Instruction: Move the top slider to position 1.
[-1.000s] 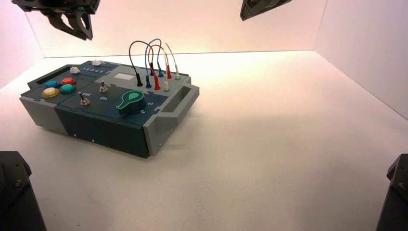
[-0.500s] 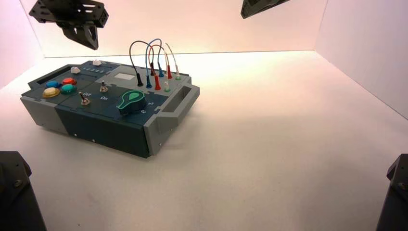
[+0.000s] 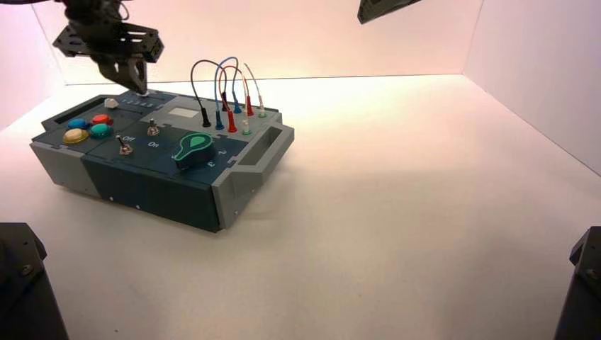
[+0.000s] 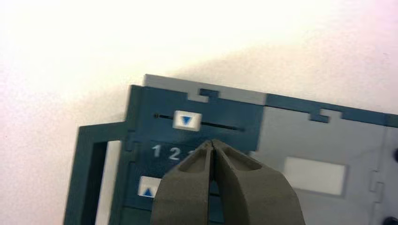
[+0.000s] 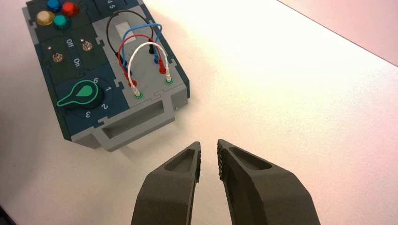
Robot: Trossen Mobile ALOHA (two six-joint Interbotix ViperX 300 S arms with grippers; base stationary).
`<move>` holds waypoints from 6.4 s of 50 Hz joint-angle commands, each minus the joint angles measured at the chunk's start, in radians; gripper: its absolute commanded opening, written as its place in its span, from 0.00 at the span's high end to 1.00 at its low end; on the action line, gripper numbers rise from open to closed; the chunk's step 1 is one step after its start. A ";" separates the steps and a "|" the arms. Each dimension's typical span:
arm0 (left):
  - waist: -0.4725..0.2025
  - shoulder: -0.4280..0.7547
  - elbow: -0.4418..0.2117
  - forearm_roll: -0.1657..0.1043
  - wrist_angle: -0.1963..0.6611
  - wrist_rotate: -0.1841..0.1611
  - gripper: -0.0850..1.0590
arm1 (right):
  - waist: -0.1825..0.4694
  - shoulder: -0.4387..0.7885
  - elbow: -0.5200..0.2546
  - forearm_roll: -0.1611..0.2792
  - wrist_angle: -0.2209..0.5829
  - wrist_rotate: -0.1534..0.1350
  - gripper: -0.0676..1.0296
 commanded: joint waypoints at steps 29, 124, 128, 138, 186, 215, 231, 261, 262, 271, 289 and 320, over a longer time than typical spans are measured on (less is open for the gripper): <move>0.015 0.078 -0.078 -0.011 -0.037 0.006 0.95 | -0.020 -0.038 -0.002 -0.008 -0.031 -0.005 0.74; -0.135 0.014 -0.104 -0.052 0.032 -0.011 0.95 | -0.020 -0.040 0.002 -0.006 -0.031 -0.002 0.74; -0.135 0.023 -0.104 -0.052 0.034 -0.012 0.95 | -0.020 -0.040 0.002 -0.008 -0.031 -0.002 0.74; -0.127 0.040 -0.106 -0.052 0.046 -0.014 0.95 | -0.020 -0.040 0.002 -0.008 -0.031 -0.002 0.74; 0.051 0.112 -0.114 -0.043 0.046 -0.009 0.95 | -0.021 -0.040 0.003 -0.017 -0.029 -0.002 0.74; 0.101 0.092 -0.124 -0.038 0.051 -0.008 0.95 | -0.021 -0.040 0.002 -0.029 -0.029 -0.002 0.74; 0.097 -0.074 -0.147 -0.043 0.060 -0.009 0.95 | -0.021 -0.043 -0.002 -0.031 -0.029 -0.002 0.74; 0.035 -0.275 -0.153 -0.052 0.212 -0.044 0.95 | -0.021 -0.040 -0.002 -0.031 -0.028 0.000 0.66; 0.029 -0.287 -0.152 -0.052 0.221 -0.044 0.95 | -0.021 -0.040 -0.002 -0.031 -0.028 0.000 0.66; 0.005 -0.396 -0.114 -0.052 0.247 -0.044 0.95 | -0.021 -0.040 0.002 -0.031 -0.029 0.000 0.66; -0.008 -0.655 0.087 -0.054 0.112 -0.046 0.92 | -0.021 -0.034 0.005 -0.031 -0.040 0.000 0.66; -0.114 -0.735 0.190 -0.044 0.006 -0.034 0.67 | -0.058 -0.003 0.008 -0.032 -0.054 -0.002 0.66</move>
